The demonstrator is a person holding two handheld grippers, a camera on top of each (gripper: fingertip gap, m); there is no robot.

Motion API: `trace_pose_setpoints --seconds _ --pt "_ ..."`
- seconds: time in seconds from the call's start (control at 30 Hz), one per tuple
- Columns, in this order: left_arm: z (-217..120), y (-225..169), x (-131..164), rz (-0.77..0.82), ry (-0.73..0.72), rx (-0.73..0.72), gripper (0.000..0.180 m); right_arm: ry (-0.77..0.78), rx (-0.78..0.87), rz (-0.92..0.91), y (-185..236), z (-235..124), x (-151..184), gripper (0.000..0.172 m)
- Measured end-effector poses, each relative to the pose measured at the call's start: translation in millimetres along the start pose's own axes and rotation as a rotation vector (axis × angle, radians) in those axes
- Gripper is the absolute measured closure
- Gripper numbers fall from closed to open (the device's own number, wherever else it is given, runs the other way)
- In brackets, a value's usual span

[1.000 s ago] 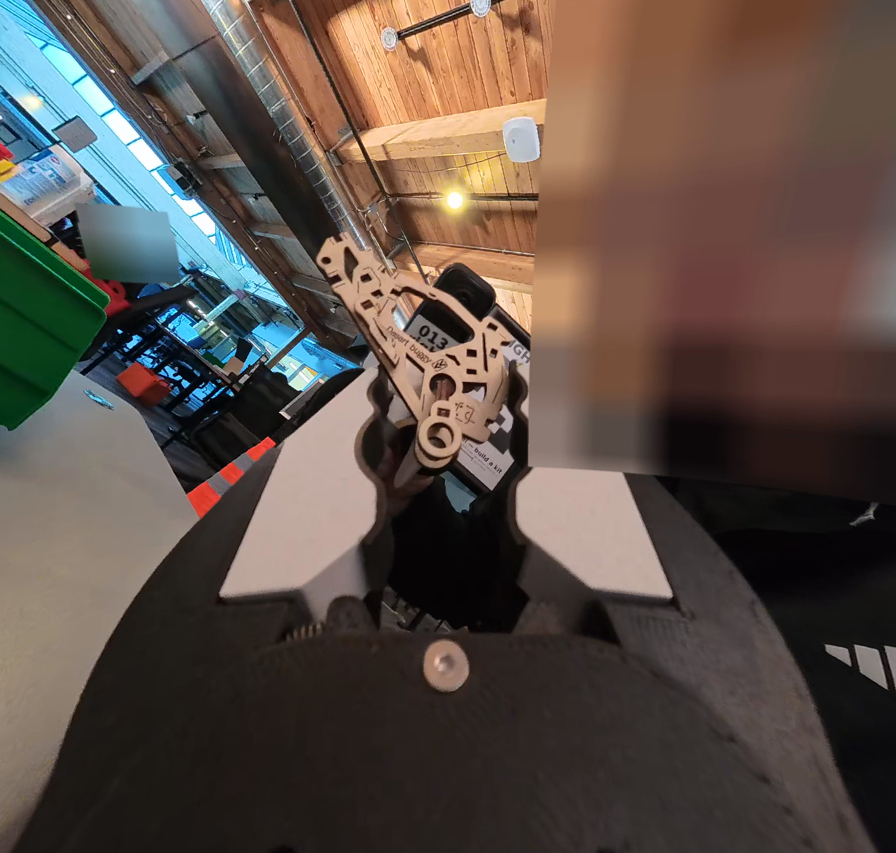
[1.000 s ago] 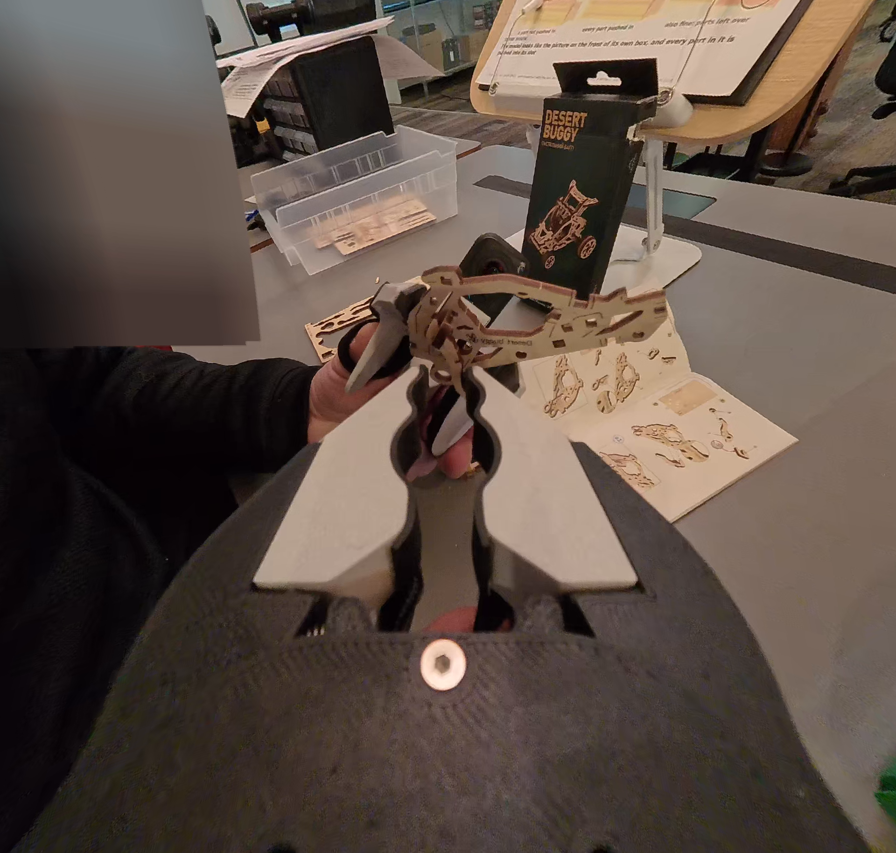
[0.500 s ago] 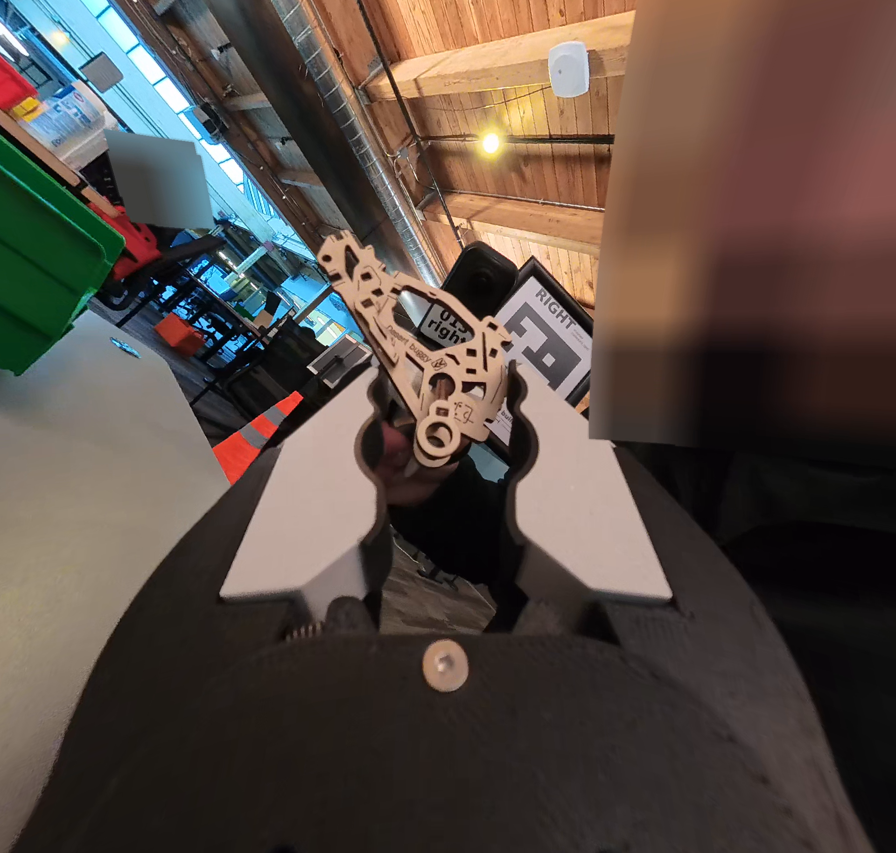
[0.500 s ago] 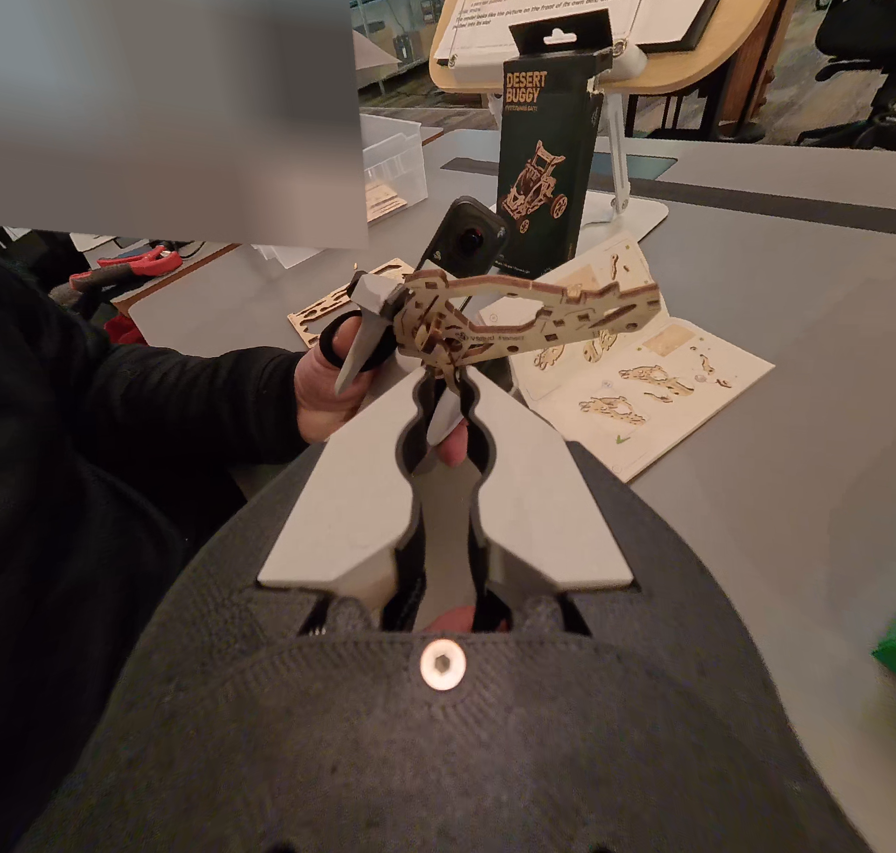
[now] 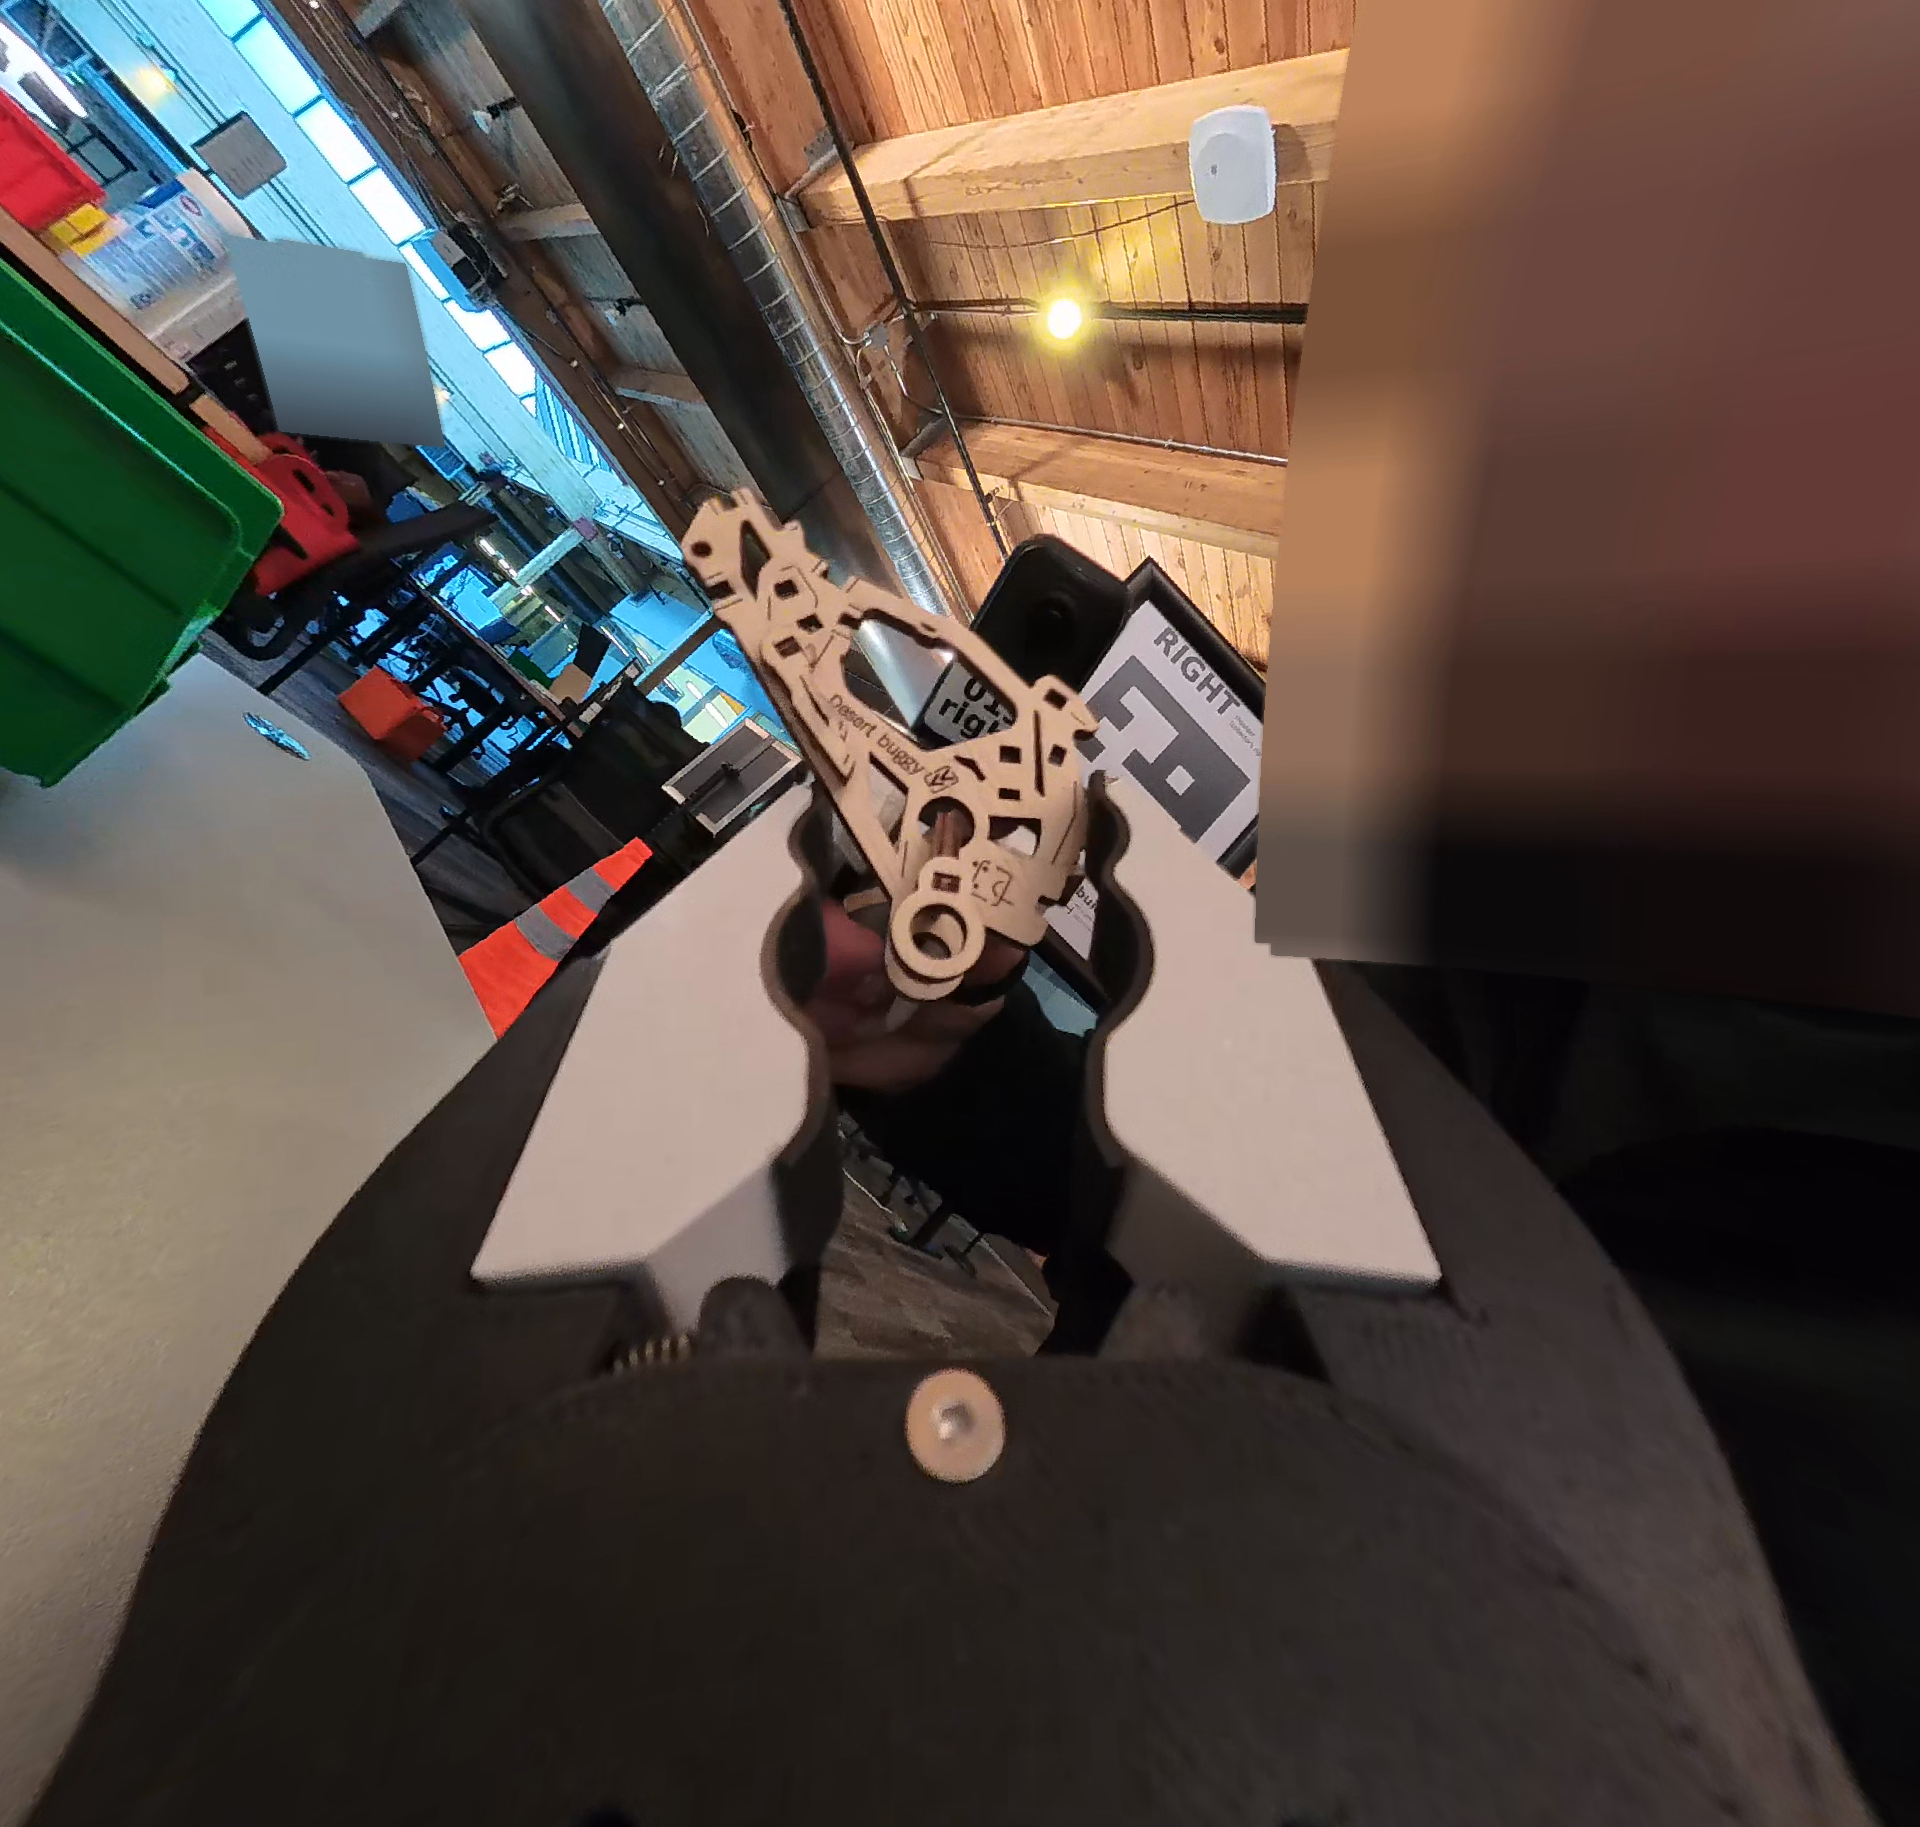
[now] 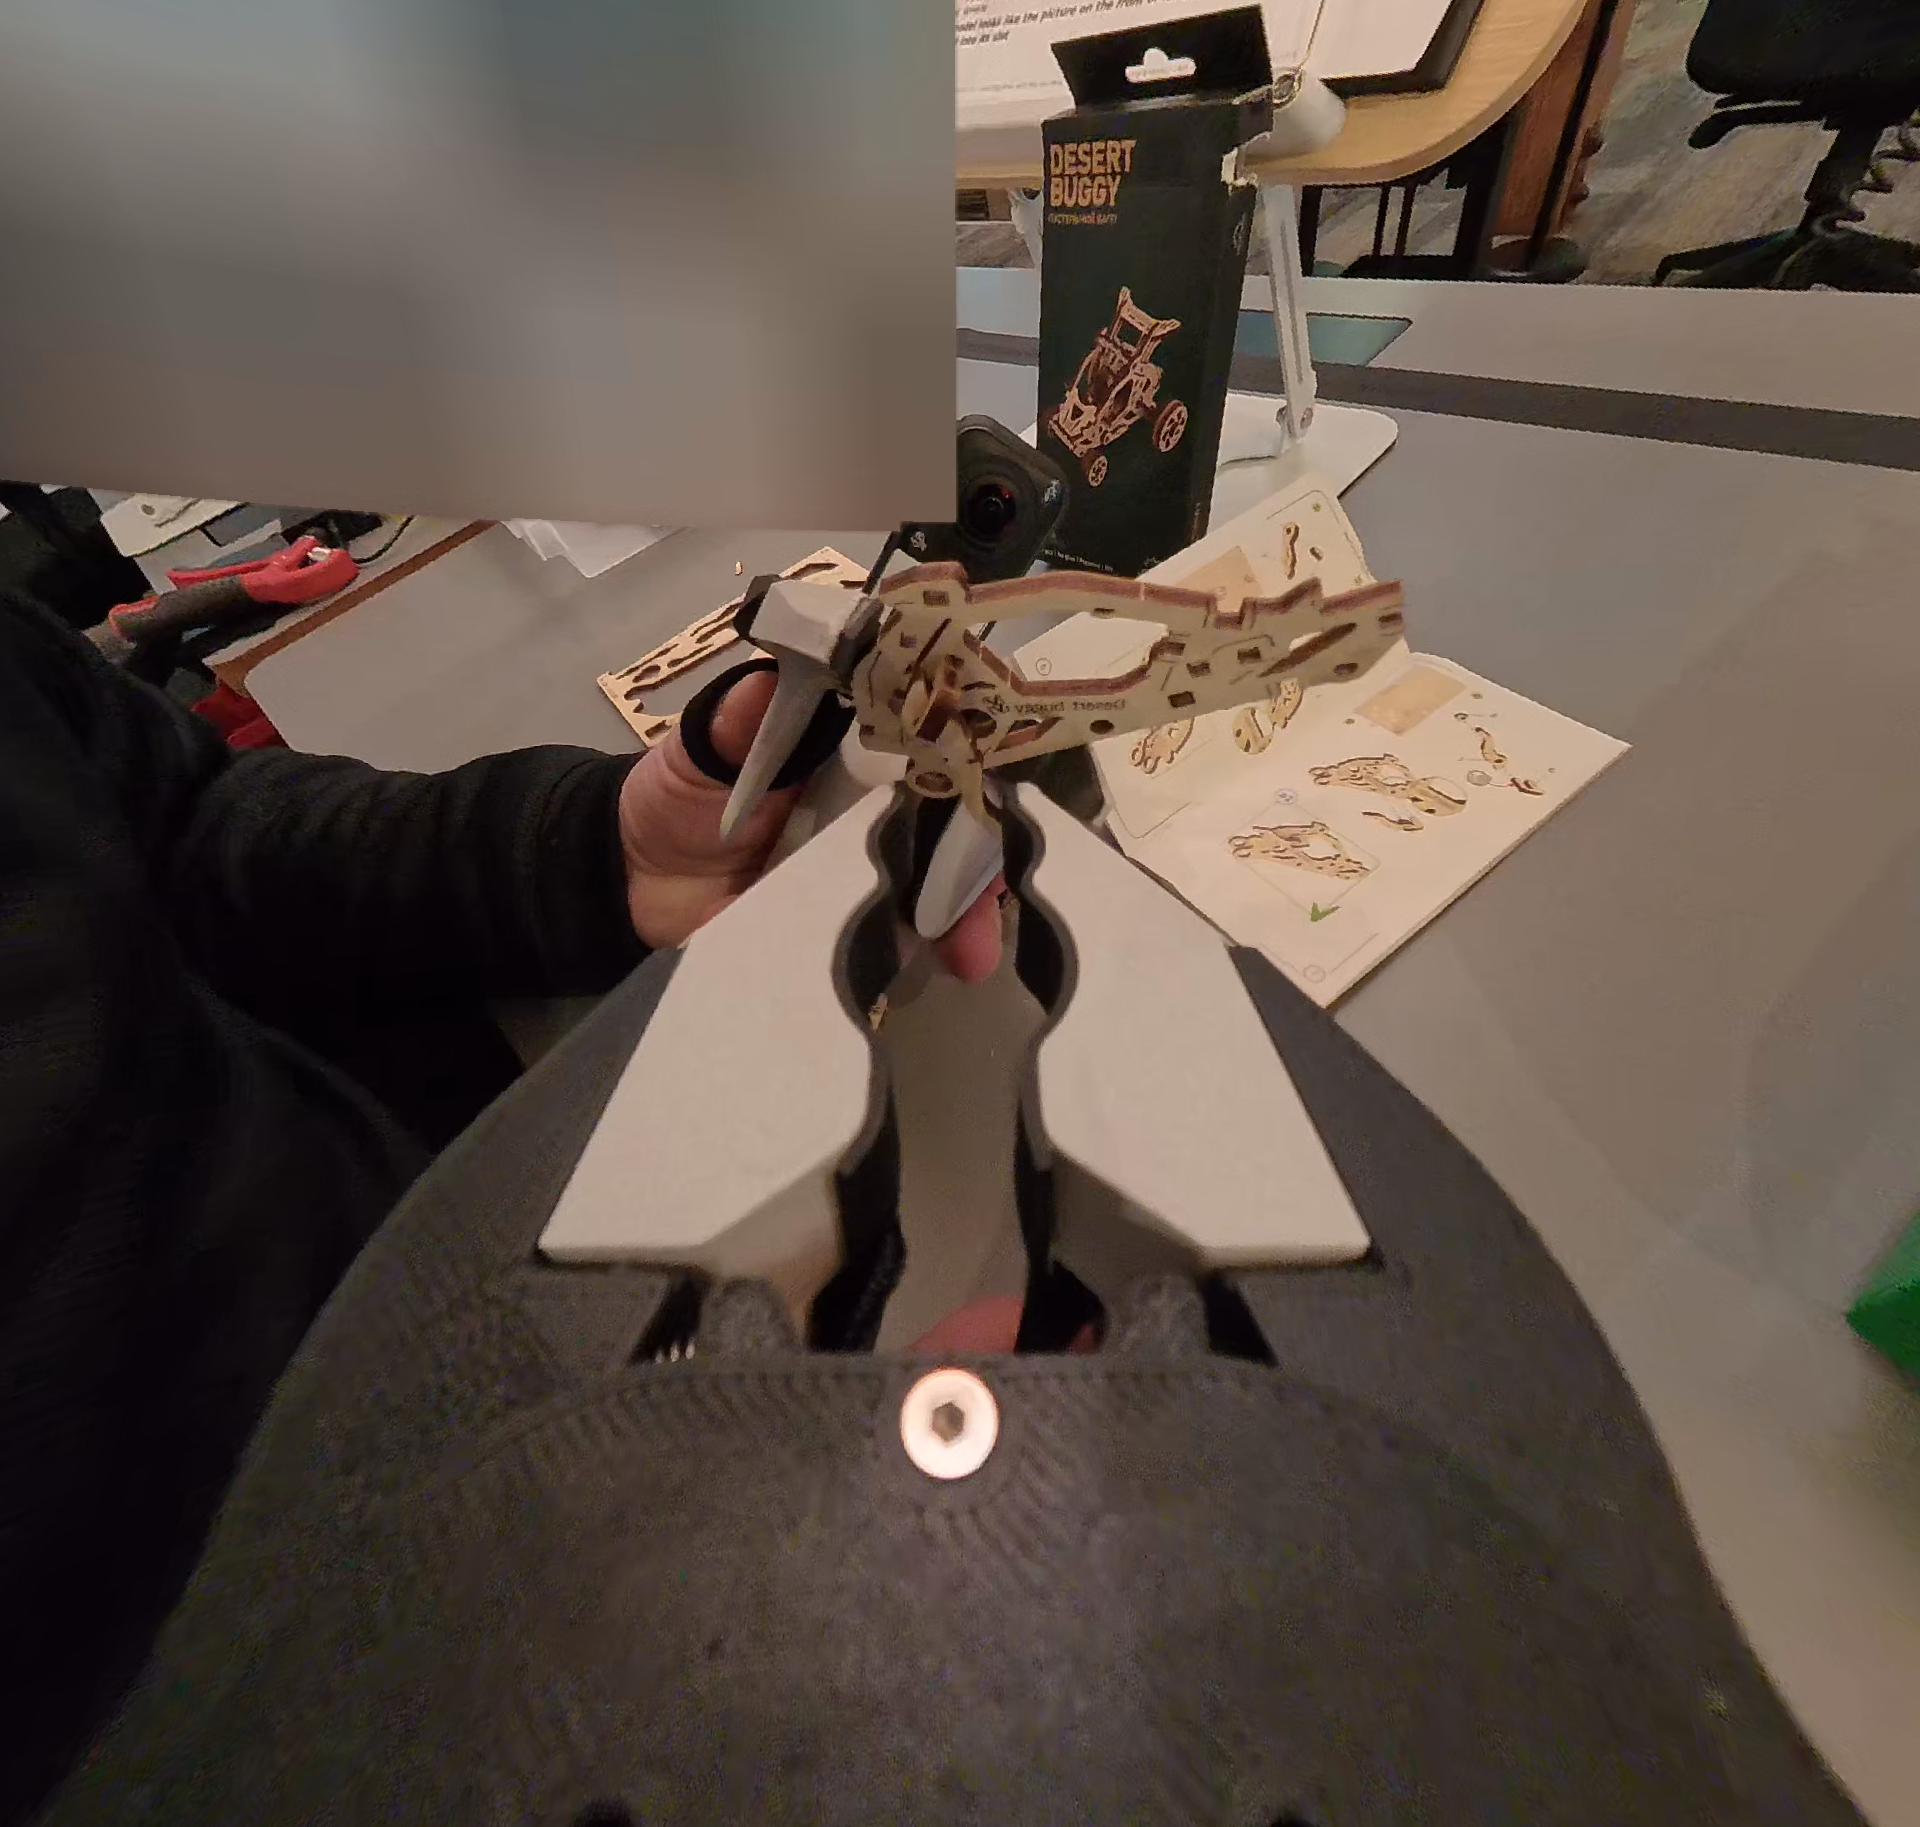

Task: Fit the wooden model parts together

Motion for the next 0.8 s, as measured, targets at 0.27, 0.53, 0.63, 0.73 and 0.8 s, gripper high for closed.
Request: trace_pose_setpoints --seconds 0.27,0.53,0.63,0.73,0.8 --pt "0 2 1 -0.005 0.001 -0.011 0.134 -0.05 0.02 0.103 1 -9 2 0.156" --pt "-1 3 -1 -0.013 -0.012 -0.01 0.134 -0.079 0.028 0.143 0 -11 4 0.155" --pt "-1 2 0 -0.012 -0.011 -0.009 0.134 -0.09 0.026 0.149 -1 -12 3 0.155" --pt "-1 2 0 -0.013 -0.013 -0.009 0.134 -0.099 0.021 0.152 -1 -12 2 0.155" --pt "-2 3 -1 -0.014 -0.016 -0.01 0.134 -0.101 0.021 0.154 -1 -12 3 0.155"
Point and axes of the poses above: each gripper's, where its closed fingertips meet, z out along the fingers, x out of its underside, y = z × x across the jaws, the point moved 1 cm from there along -z, back along the fingers, and after that the axes turned 7 degrees about x, right-handed, at the moved point
